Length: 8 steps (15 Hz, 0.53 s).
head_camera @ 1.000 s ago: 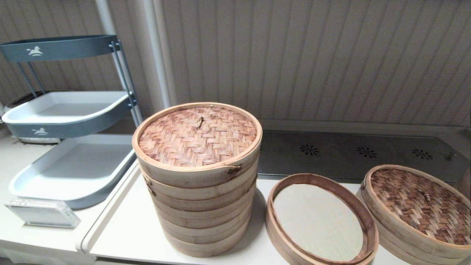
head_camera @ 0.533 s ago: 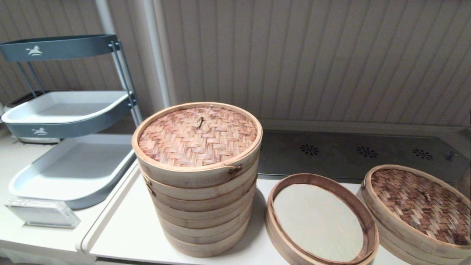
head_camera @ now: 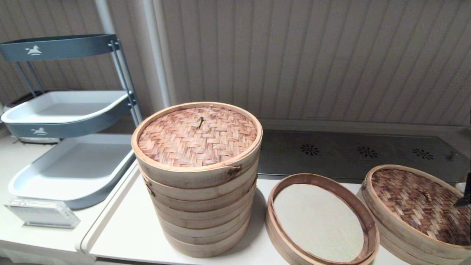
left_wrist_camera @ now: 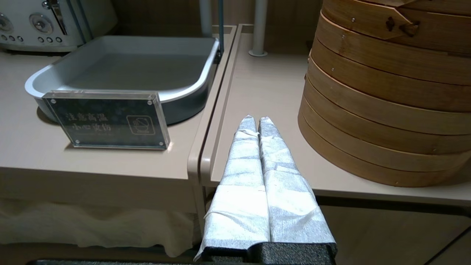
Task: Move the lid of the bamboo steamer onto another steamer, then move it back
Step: Pick up the steamer
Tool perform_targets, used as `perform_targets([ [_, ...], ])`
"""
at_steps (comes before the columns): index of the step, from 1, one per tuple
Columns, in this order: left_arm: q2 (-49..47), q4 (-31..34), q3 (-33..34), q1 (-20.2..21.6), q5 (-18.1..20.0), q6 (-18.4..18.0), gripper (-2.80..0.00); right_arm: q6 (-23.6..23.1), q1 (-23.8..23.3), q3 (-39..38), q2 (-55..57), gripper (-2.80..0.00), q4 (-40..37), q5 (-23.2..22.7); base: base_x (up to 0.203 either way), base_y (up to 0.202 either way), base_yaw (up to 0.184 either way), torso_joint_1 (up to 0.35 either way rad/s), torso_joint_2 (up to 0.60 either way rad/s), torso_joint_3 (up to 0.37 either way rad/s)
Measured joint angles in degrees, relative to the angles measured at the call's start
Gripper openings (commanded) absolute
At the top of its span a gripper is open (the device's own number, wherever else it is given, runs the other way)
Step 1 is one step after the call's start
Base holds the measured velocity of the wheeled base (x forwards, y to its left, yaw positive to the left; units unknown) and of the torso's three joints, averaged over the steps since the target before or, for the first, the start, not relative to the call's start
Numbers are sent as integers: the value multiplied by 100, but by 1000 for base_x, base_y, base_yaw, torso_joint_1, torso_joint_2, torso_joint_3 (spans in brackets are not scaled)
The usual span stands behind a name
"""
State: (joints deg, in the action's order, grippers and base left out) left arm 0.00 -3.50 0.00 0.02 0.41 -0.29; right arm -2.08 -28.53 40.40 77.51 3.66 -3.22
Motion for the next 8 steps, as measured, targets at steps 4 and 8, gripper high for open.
perform_targets([
  [4,0,2,0,-2,-1,4,-280,-33,-24,-41,459,0,117,-22,0,0,0,0,0,0],
  [8,0,2,0,5,2,5,-280,-34,-29,-231,914,0,695,-24,0,0,0,0,0,0],
])
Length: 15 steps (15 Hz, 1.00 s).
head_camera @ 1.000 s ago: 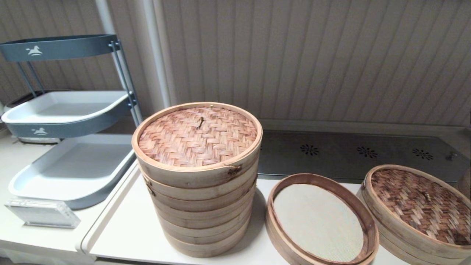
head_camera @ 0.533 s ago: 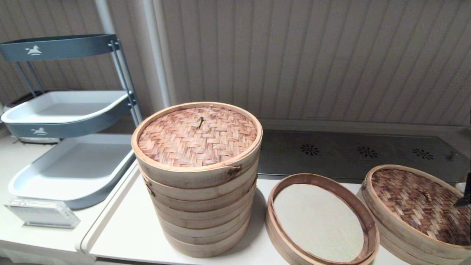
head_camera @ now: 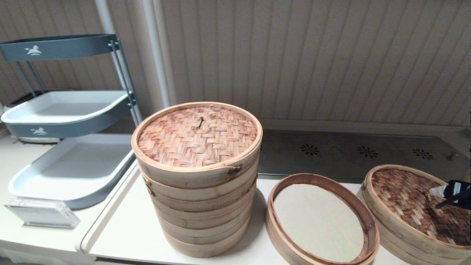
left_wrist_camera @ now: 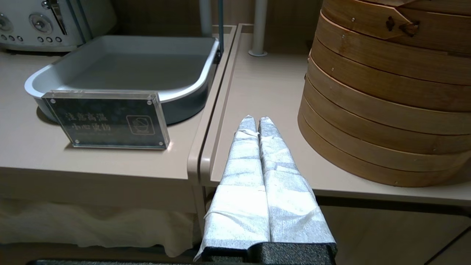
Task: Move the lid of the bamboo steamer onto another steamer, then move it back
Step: Pick up the steamer
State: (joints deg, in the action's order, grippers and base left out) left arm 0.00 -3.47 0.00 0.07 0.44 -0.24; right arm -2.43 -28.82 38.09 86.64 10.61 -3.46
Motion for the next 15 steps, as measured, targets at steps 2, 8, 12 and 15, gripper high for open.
perform_targets([
  [2,0,-2,0,-6,-8,0,-280,-22,-45,-145,279,0,540,-56,0,0,0,0,0,0],
  [8,0,0,0,-5,-3,2,-280,-40,-80,-279,782,0,1049,-298,0,0,0,0,0,0],
  [12,0,0,0,-7,-6,-2,-280,-68,-80,-293,928,0,1260,-476,0,0,0,0,0,0],
  [15,0,0,0,-7,0,-2,-280,-214,-80,-336,960,0,1304,-573,0,0,0,0,0,0],
])
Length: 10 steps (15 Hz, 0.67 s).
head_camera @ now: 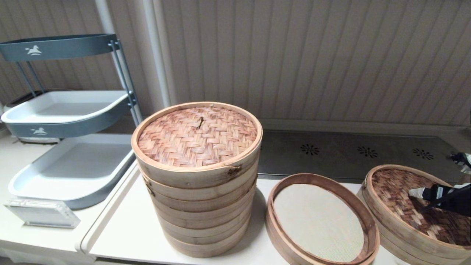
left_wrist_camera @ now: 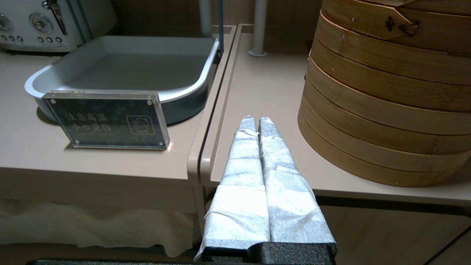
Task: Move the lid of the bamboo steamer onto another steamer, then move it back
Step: Pick up the steamer
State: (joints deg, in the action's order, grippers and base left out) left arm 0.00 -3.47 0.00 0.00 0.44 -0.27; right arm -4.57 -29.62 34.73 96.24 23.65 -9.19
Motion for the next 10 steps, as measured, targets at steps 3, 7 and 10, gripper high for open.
perform_targets([
  [3,0,1,0,0,-2,0,-280,-31,0,-22,1,0,0,-52,0,0,0,0,0,0],
  [7,0,1,0,0,-4,2,-280,-25,-9,-114,0,-280,0,-211,0,0,0,0,0,0],
  [10,0,0,0,0,-6,0,-280,-16,-46,-161,-20,-280,2,-328,0,0,0,0,0,0],
])
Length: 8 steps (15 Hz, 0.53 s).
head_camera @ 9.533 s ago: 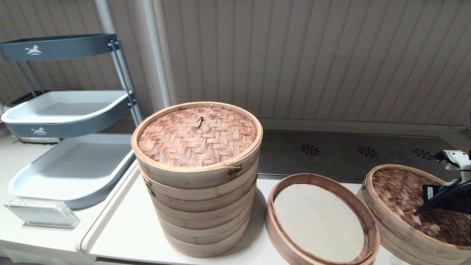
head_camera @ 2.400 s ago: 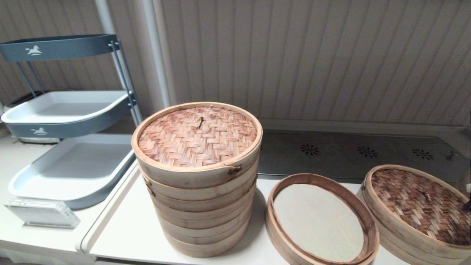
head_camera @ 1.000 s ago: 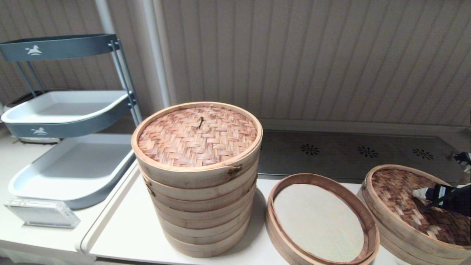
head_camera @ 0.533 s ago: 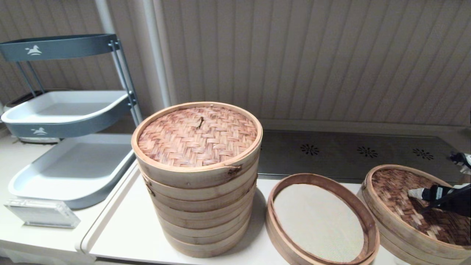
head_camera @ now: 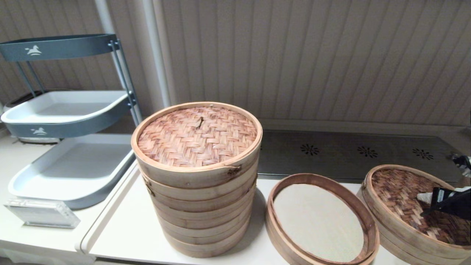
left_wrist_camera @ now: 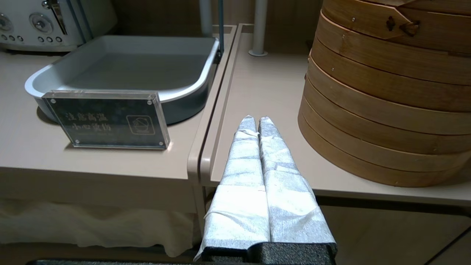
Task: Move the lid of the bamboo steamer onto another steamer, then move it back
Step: Pick up the steamer
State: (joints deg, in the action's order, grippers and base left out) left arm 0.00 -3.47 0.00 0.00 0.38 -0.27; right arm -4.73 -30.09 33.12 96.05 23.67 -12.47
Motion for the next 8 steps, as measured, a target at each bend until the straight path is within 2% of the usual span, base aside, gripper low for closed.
perform_targets([
  [8,0,1,0,0,0,0,-280,11,-61,-35,-37,-280,-4,-77,0,0,0,0,0,0],
])
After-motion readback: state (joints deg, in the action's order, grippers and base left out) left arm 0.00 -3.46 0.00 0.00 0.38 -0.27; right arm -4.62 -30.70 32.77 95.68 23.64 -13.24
